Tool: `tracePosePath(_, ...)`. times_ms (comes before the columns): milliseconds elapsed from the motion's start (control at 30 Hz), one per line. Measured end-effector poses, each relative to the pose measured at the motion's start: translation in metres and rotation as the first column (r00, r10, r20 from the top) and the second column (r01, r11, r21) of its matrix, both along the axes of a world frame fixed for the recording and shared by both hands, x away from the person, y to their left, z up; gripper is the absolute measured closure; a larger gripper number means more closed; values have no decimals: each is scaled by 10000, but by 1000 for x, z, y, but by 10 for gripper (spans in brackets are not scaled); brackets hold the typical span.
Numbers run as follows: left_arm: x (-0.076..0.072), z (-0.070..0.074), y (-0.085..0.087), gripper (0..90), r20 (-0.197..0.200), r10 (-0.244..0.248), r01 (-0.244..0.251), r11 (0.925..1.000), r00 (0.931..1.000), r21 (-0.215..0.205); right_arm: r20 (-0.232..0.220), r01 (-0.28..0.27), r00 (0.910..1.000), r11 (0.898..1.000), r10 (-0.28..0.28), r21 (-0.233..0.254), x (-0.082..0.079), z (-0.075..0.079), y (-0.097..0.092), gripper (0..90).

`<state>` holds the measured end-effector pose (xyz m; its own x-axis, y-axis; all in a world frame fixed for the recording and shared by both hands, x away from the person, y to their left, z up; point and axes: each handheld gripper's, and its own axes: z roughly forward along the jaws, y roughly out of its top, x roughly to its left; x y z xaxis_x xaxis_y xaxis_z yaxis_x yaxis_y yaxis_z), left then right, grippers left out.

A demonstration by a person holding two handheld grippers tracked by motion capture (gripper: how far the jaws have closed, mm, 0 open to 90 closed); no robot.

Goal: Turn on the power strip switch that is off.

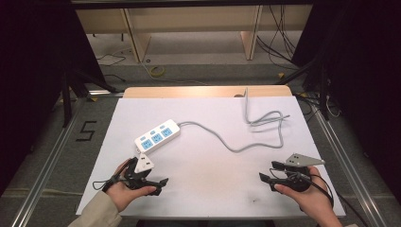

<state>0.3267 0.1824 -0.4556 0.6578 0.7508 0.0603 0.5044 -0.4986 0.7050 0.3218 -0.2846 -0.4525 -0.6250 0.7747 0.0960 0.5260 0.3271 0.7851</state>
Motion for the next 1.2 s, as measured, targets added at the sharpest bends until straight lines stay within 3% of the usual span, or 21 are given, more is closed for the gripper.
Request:
tracePosePath(100,0,3,2,280,125,152,-152,9999,9998,17,10,-6,10000,10000,6,-24,0,0,0,310)
tracePosePath(233,0,8,5,554,169,286,-286,9996,9994,-7,15,7,10000,10000,-7,-34,-1,1,1,310)
tracePosePath(300,0,11,7,737,148,469,-467,9989,9988,-104,4,-9,10000,10000,9,-52,0,0,1,310)
tracePosePath(400,1,15,10,891,187,520,-521,9986,9985,9,6,-25,10000,10000,25,-66,0,0,2,310)
tracePosePath(933,9,17,4,897,-455,773,-763,9968,9960,228,97,-32,9999,9999,33,-96,0,1,3,316)
tracePosePath(1200,15,18,2,897,-637,910,-903,9958,9938,143,94,-31,10000,10000,32,-91,0,1,3,315)
